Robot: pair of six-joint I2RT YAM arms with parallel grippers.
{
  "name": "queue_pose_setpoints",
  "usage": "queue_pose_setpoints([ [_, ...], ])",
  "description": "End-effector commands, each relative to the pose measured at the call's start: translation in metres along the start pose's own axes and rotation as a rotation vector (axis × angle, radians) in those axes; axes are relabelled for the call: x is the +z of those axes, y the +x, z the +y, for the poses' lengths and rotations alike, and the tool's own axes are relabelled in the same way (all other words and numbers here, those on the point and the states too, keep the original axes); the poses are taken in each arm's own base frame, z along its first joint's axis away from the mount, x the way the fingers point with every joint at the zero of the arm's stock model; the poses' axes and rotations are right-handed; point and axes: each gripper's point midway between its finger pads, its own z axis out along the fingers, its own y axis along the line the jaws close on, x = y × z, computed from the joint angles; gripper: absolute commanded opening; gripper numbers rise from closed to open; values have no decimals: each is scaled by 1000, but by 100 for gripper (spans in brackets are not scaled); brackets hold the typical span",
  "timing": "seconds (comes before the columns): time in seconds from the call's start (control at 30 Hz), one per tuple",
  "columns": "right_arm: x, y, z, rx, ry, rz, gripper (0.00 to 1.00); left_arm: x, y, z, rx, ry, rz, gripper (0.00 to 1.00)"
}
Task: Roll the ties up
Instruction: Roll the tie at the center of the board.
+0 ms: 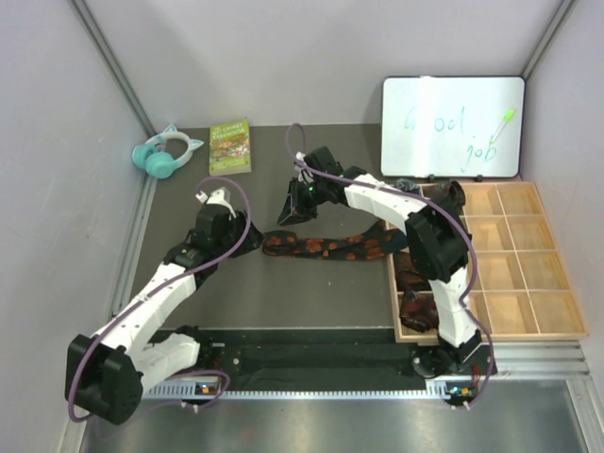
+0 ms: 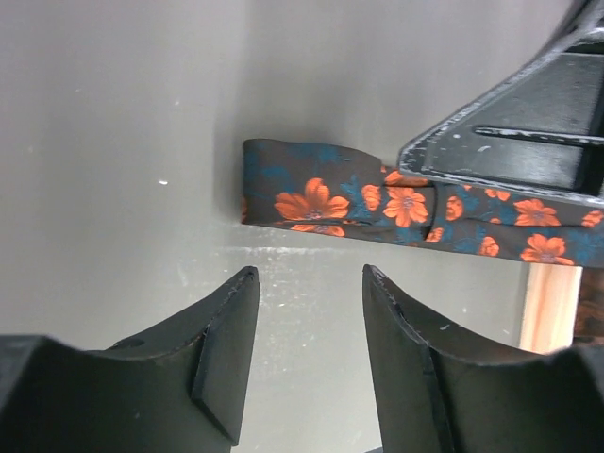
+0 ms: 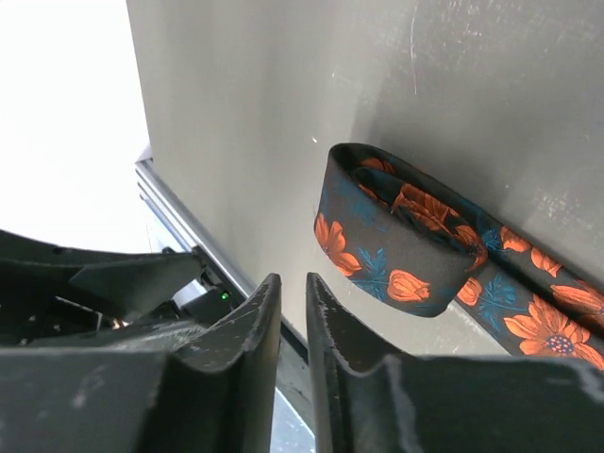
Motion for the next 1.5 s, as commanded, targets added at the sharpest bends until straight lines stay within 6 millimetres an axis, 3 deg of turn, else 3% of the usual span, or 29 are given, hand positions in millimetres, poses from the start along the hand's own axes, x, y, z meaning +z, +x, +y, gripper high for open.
queue_pose_setpoints([
  [0.0,1,-6,18,-25,-65,-29,15,1,-9,-4,18,20,1,53],
  [0.5,26,20,-29,28,-10,19,10,8,-10,7,-6,33,-15,58],
  [0.8,37,37,-61,39,46,48,9,21,-1,7,-15,95,6,62],
  [1.4,37,39,-82,49,80,54,9,71,15,8,63,208,59,63],
  [1.47,36,38,-82,48,81,52,9,80,22,15,53,186,90,63],
])
